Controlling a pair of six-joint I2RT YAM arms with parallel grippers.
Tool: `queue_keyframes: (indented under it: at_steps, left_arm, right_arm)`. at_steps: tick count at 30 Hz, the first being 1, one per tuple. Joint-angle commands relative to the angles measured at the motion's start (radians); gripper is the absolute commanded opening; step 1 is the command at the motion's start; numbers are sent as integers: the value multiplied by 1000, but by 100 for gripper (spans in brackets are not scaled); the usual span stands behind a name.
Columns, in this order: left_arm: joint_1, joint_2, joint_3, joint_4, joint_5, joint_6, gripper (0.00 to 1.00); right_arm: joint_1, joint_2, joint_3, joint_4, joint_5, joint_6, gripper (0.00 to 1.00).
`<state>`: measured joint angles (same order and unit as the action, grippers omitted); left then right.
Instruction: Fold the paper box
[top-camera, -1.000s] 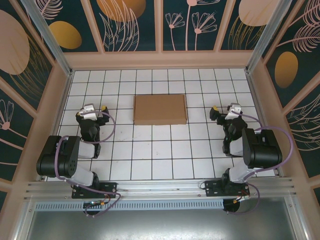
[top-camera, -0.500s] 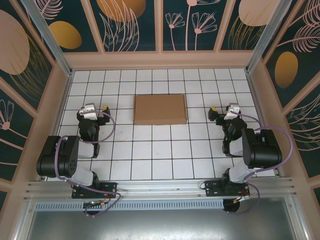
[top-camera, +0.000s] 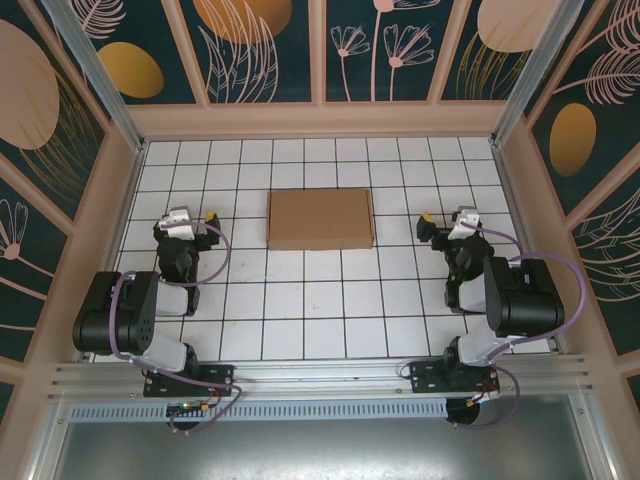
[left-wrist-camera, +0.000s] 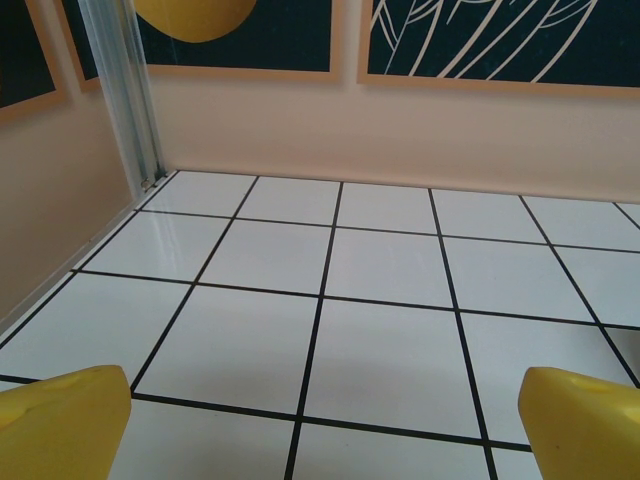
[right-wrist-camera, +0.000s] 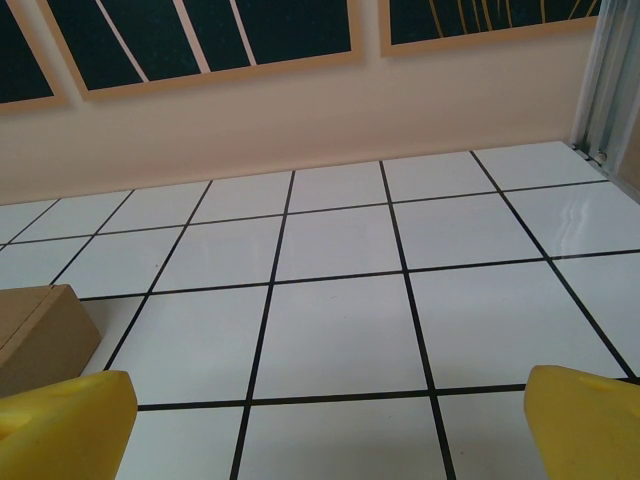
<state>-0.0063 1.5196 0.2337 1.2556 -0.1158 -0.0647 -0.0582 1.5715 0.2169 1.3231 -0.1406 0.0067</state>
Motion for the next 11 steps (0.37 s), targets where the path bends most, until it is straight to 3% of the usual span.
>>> queue_keyframes:
  at_steps: [1, 11]
  left_arm:
    - [5, -1, 4, 12, -4, -15, 99]
    - [5, -1, 5, 12, -4, -14, 99]
  right_arm:
    - [-5, -6, -2, 13, -13, -7, 99]
    - [-2, -5, -5, 16, -7, -8, 99]
